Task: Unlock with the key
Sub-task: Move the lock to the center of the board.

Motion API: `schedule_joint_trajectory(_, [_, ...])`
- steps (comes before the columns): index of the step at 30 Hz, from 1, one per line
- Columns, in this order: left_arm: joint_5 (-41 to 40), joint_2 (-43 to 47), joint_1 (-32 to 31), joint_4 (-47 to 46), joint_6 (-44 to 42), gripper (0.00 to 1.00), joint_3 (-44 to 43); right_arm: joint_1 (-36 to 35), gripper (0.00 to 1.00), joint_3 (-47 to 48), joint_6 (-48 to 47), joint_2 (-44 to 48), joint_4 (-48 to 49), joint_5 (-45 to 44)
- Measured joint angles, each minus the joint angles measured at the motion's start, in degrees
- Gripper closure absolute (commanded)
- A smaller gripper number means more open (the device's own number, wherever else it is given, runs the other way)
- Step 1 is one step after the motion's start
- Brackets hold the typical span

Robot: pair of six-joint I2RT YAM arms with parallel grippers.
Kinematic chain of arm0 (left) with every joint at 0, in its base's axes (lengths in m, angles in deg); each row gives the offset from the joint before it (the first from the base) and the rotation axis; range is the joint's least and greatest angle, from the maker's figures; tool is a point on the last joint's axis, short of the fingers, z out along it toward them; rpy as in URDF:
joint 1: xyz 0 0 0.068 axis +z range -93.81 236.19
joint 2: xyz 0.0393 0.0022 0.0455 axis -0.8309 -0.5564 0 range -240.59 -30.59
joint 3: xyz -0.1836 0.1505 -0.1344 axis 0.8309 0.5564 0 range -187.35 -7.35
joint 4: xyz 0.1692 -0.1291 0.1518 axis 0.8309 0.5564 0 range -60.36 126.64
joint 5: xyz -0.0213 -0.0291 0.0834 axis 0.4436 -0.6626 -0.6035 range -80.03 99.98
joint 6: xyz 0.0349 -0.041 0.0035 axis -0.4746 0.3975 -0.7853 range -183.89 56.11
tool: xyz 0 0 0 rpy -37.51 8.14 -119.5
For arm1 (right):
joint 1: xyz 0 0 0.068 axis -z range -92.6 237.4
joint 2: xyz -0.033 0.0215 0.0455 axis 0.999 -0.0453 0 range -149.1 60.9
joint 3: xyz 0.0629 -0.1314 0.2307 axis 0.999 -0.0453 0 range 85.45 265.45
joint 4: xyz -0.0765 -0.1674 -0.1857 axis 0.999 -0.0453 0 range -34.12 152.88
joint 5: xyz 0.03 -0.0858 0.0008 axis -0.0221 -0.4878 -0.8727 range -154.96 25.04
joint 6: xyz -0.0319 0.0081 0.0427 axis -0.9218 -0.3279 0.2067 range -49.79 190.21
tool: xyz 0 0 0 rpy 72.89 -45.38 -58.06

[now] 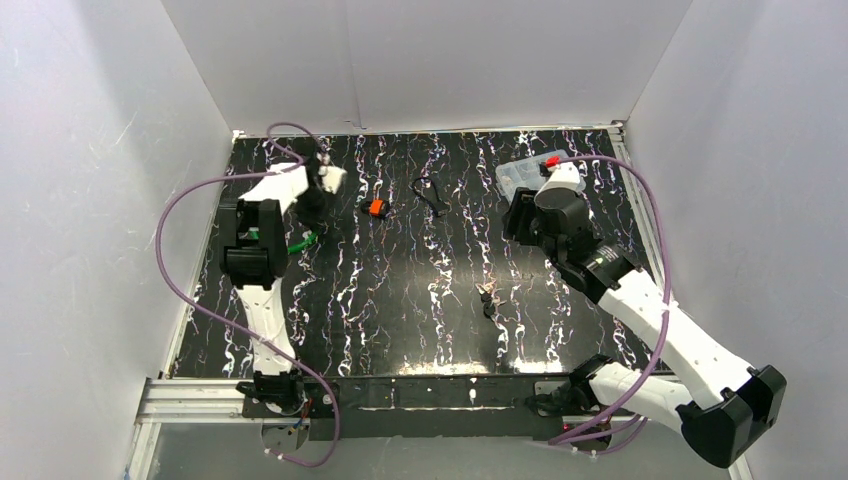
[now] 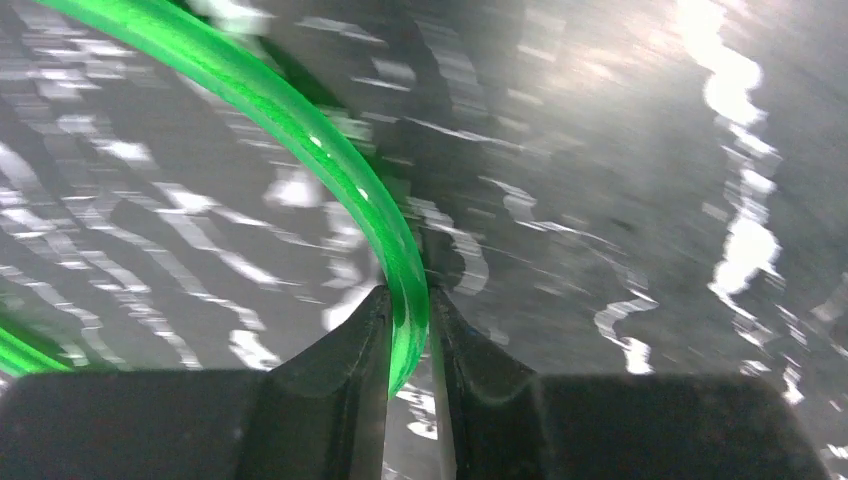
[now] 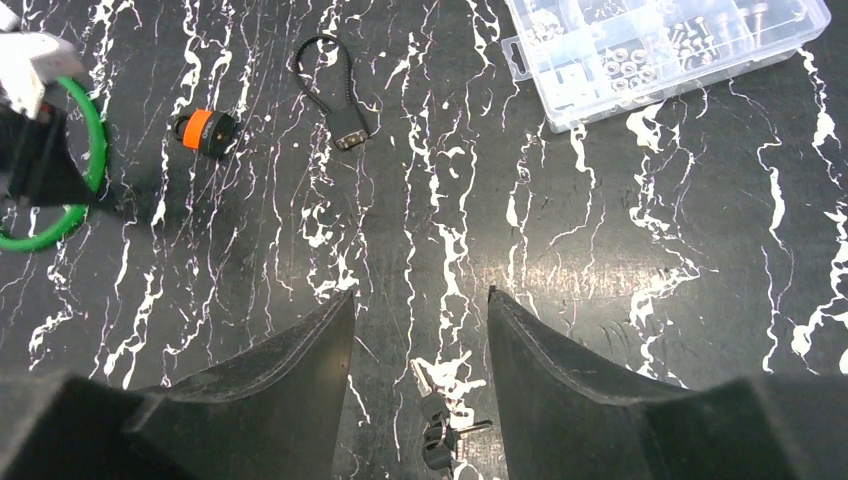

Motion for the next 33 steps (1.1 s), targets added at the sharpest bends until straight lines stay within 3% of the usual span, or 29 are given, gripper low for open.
schedule_joint_trajectory(4, [1.94, 6.06, -7.73, -0.29, -0.34, 0.83, 9.21, 0.00, 0.42, -0.46, 0.30, 1.13, -0.43, -0.03])
schedule_joint_trajectory(10, [4.62, 13.35, -12.84, -1.03, 1.73, 0.77, 19.25, -0.05, 0.42, -1.18, 0.33, 1.52, -1.61, -0.03])
schedule_joint_trajectory(12, [6.12, 15.76, -13.65, 0.44, 2.96, 0.69, 22.53, -0.12, 0.42, -1.44, 0.33, 2.01, -1.66, -0.09])
schedule_joint_trajectory(16, [8.21, 17.32, -13.83, 3.93, 4.66, 0.35, 23.01, -0.22, 0.41, -1.77, 0.33, 2.78, -1.81, -0.12])
schedule_joint_trajectory(19, [8.97, 17.11, -13.81, 8.09, 5.13, 0.14, 18.29, -0.22, 0.40, -1.77, 0.33, 2.83, -1.85, -0.12])
schedule_joint_trajectory(20, [9.14, 16.92, -13.79, 9.74, 4.99, 0.11, 15.49, -0.22, 0.40, -1.77, 0.33, 2.83, -1.84, -0.12])
schedule_joint_trajectory(28, [11.04, 9.46, -13.43, 16.47, 5.04, 0.08, -15.35, -0.22, 0.39, -1.77, 0.35, 2.83, -1.86, -0.12])
schedule_joint_trajectory(33, [10.93, -3.03, -13.45, 17.72, 5.17, 0.10, -31.85, -0.22, 0.39, -1.77, 0.38, 2.83, -2.02, -0.21])
